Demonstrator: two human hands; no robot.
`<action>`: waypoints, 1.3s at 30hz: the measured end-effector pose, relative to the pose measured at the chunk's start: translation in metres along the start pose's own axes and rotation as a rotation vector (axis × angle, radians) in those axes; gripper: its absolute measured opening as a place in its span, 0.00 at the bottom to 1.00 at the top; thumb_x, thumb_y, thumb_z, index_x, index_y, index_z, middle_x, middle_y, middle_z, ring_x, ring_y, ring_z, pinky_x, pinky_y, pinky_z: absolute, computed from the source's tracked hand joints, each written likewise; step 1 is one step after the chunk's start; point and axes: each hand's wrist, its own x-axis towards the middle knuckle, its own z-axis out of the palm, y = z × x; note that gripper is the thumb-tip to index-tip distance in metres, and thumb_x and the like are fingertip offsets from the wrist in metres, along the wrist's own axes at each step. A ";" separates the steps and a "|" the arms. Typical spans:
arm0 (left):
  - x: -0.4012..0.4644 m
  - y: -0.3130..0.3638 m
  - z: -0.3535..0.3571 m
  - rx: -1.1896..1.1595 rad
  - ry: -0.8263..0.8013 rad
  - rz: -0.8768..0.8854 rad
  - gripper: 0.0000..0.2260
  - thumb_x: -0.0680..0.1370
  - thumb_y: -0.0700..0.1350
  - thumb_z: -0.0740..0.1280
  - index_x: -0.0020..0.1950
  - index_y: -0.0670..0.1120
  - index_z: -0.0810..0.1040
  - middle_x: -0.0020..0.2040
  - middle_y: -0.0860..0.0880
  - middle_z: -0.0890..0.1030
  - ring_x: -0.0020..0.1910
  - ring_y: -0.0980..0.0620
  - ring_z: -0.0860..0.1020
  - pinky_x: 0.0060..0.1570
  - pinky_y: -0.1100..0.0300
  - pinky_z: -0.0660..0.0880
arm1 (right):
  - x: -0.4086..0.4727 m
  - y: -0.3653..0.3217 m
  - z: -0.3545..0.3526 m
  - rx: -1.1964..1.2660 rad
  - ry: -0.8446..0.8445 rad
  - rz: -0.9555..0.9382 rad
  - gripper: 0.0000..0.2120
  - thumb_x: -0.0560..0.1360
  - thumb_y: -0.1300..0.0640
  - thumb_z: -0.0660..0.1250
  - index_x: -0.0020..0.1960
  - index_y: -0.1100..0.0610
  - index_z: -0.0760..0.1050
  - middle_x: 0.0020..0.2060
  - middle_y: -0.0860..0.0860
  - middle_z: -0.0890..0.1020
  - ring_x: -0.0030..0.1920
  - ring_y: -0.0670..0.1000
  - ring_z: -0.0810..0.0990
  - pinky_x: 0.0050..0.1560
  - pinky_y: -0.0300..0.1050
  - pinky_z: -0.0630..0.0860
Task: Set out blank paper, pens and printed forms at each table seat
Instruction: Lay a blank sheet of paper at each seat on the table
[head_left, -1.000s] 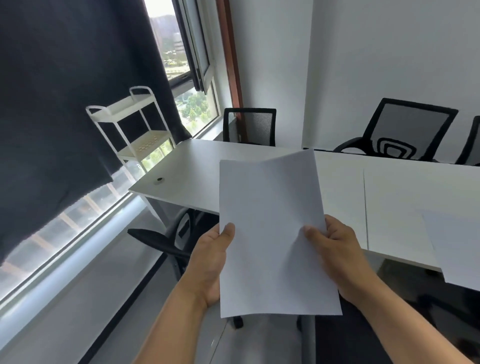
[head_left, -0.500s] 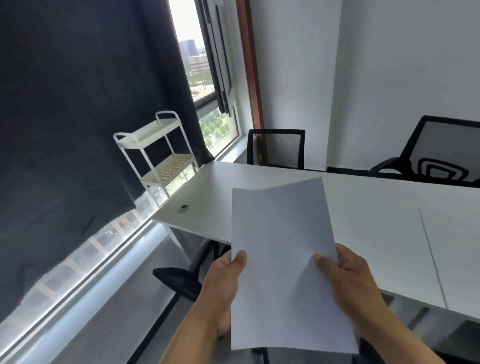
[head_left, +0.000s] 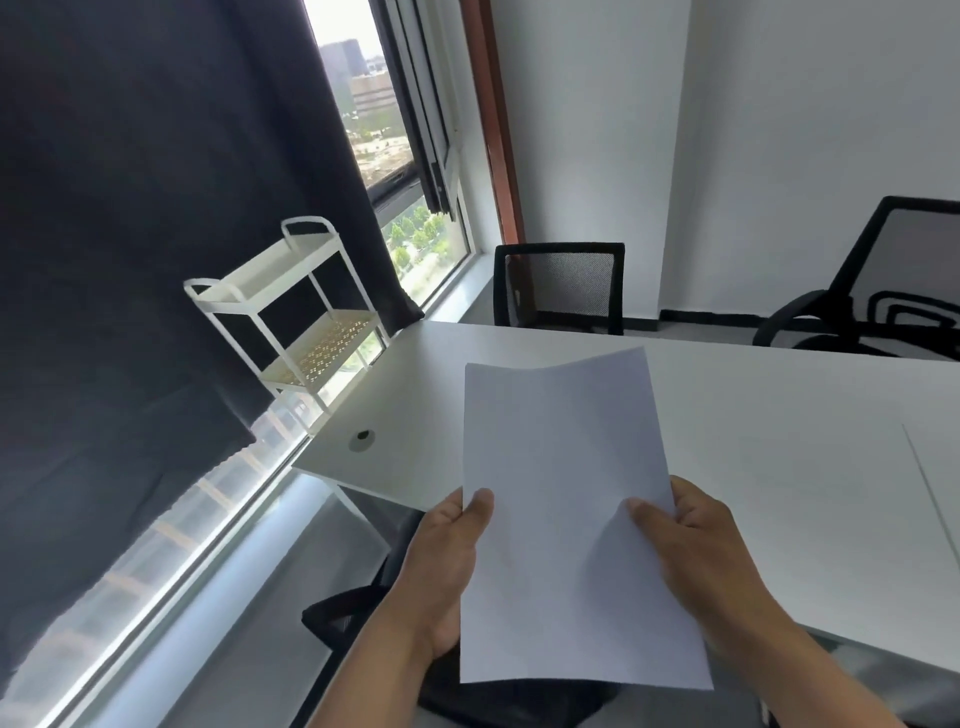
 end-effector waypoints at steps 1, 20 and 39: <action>0.008 -0.001 -0.002 0.007 -0.001 -0.013 0.13 0.90 0.48 0.61 0.69 0.48 0.83 0.62 0.47 0.89 0.61 0.47 0.88 0.56 0.50 0.85 | 0.006 0.002 0.003 -0.008 0.004 0.006 0.07 0.86 0.57 0.66 0.56 0.52 0.82 0.43 0.46 0.89 0.40 0.50 0.89 0.41 0.52 0.84; 0.198 -0.044 -0.053 0.126 -0.235 -0.266 0.13 0.91 0.48 0.60 0.71 0.51 0.81 0.64 0.49 0.88 0.62 0.47 0.87 0.62 0.44 0.83 | 0.125 0.075 0.079 -0.046 0.209 0.275 0.07 0.87 0.55 0.65 0.57 0.49 0.82 0.48 0.43 0.89 0.46 0.47 0.89 0.53 0.54 0.87; 0.260 -0.112 0.107 0.148 -0.252 -0.359 0.12 0.90 0.47 0.62 0.69 0.50 0.82 0.62 0.47 0.89 0.61 0.44 0.88 0.66 0.37 0.82 | 0.188 0.132 -0.059 -0.129 0.542 0.260 0.08 0.81 0.53 0.74 0.54 0.47 0.76 0.50 0.44 0.84 0.49 0.48 0.85 0.47 0.49 0.82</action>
